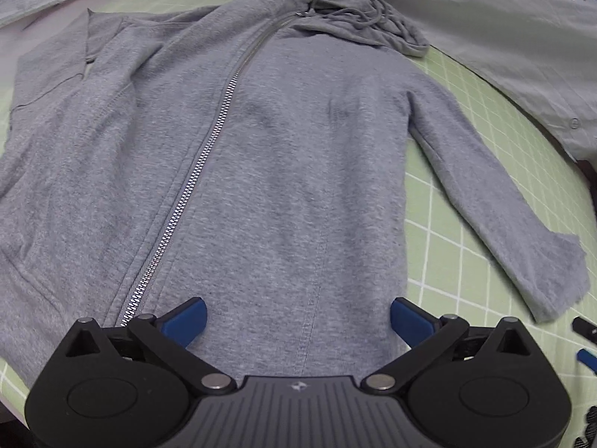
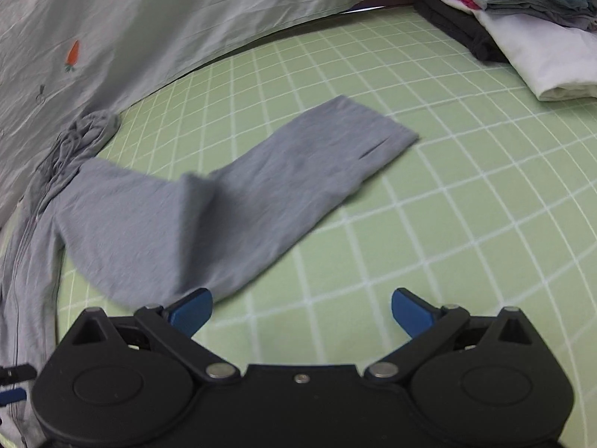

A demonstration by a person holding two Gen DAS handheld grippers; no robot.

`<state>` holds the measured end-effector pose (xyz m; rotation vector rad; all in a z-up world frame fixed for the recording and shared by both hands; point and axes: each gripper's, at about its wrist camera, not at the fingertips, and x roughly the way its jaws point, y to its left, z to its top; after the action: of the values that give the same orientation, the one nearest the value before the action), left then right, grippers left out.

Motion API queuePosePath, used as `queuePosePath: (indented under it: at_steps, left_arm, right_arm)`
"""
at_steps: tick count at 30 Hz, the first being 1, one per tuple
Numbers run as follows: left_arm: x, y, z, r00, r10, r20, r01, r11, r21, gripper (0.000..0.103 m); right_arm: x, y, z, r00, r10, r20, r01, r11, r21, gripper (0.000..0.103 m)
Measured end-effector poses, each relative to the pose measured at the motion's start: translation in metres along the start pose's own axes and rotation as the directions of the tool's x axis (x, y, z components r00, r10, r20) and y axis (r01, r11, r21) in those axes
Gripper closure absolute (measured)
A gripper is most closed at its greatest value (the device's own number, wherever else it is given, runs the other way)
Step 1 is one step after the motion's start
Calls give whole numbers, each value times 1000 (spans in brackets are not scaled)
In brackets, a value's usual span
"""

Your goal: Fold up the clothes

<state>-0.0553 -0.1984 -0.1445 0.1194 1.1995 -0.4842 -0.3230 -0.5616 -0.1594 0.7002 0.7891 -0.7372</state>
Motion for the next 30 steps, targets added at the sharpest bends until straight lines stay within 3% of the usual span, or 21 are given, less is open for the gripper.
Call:
queuePosePath:
  at_steps: [6, 13, 23, 24, 26, 27, 28, 30]
  left_arm:
    - [7, -25, -10, 988, 154, 25, -155, 987, 44, 0]
    - [7, -25, -14, 980, 194, 52, -192, 980, -40, 0]
    - [11, -35, -15, 966, 253, 60, -244, 961, -131, 0]
    - [11, -35, -15, 965, 254, 58, -245, 960, -134, 0]
    - [12, -35, -13, 965, 256, 49, -247, 959, -141, 0]
    - [12, -35, -12, 966, 257, 43, -248, 958, -145, 0]
    - [12, -36, -12, 966, 258, 36, -250, 957, -149, 0]
    - [12, -35, -11, 966, 256, 28, -249, 957, -150, 0]
  right_arm:
    - [17, -12, 42, 993, 5, 120, 12, 990, -141, 0]
    - [46, -18, 64, 994, -26, 106, 50, 971, -236, 2]
    - [46, -15, 53, 990, 5, 138, 43, 941, -337, 5]
    - [45, -15, 53, 990, 8, 142, 42, 935, -352, 13]
    - [39, -16, 56, 990, 43, 138, 10, 932, -363, 42]
    - [36, -18, 58, 990, 72, 125, -22, 933, -359, 76]
    - [34, -22, 61, 989, 99, 107, -57, 939, -339, 94]
    - [28, -29, 63, 987, 114, 110, -77, 953, -293, 94]
